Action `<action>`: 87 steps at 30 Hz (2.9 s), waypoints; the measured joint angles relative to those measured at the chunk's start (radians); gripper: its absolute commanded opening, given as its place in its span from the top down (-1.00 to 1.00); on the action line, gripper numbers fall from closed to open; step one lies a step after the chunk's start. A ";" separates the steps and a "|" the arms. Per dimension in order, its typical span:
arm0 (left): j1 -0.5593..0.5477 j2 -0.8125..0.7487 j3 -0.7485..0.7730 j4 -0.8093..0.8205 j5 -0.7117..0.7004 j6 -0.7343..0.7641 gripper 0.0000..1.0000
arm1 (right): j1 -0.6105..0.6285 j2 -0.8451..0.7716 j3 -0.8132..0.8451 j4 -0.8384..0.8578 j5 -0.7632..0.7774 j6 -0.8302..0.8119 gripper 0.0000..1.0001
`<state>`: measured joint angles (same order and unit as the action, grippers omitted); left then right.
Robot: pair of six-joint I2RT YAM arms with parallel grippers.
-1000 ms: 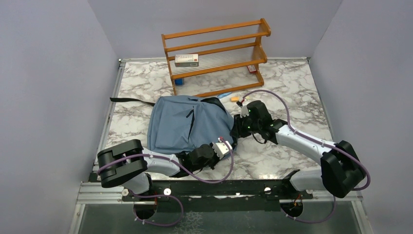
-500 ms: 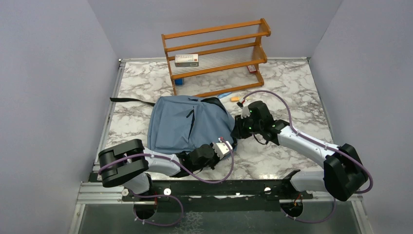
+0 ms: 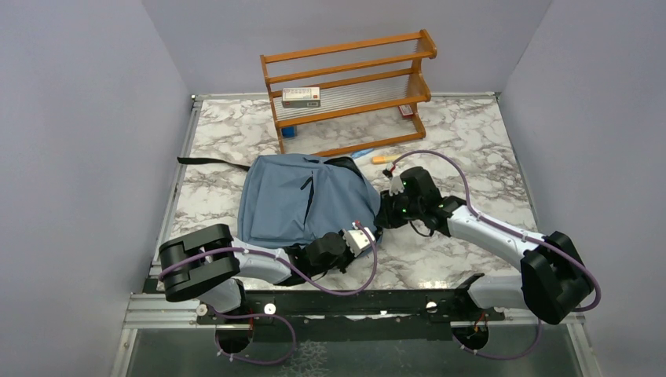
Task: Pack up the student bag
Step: Zip the student bag at the center of the board.
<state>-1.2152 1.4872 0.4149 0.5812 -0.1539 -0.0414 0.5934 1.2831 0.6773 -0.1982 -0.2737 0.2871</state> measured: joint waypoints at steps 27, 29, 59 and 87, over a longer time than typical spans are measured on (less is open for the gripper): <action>0.000 0.004 0.002 0.005 0.008 0.000 0.95 | 0.000 -0.166 -0.026 0.029 0.053 0.020 0.99; 0.000 0.004 0.002 0.005 0.014 0.005 1.00 | 0.001 -0.153 -0.026 0.041 0.084 0.026 0.99; 0.009 -0.184 0.000 -0.150 0.113 0.039 1.00 | -0.188 0.214 0.341 0.082 0.124 -0.077 0.99; 0.034 -0.395 0.713 -0.859 0.108 0.274 1.00 | -0.216 -0.101 0.698 -0.091 0.146 -0.058 0.99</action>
<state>-1.1809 1.0920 1.1282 -0.2779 -0.0463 0.2325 0.3775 1.1820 1.3750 -0.2893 -0.1272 0.2287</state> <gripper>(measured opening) 0.035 0.014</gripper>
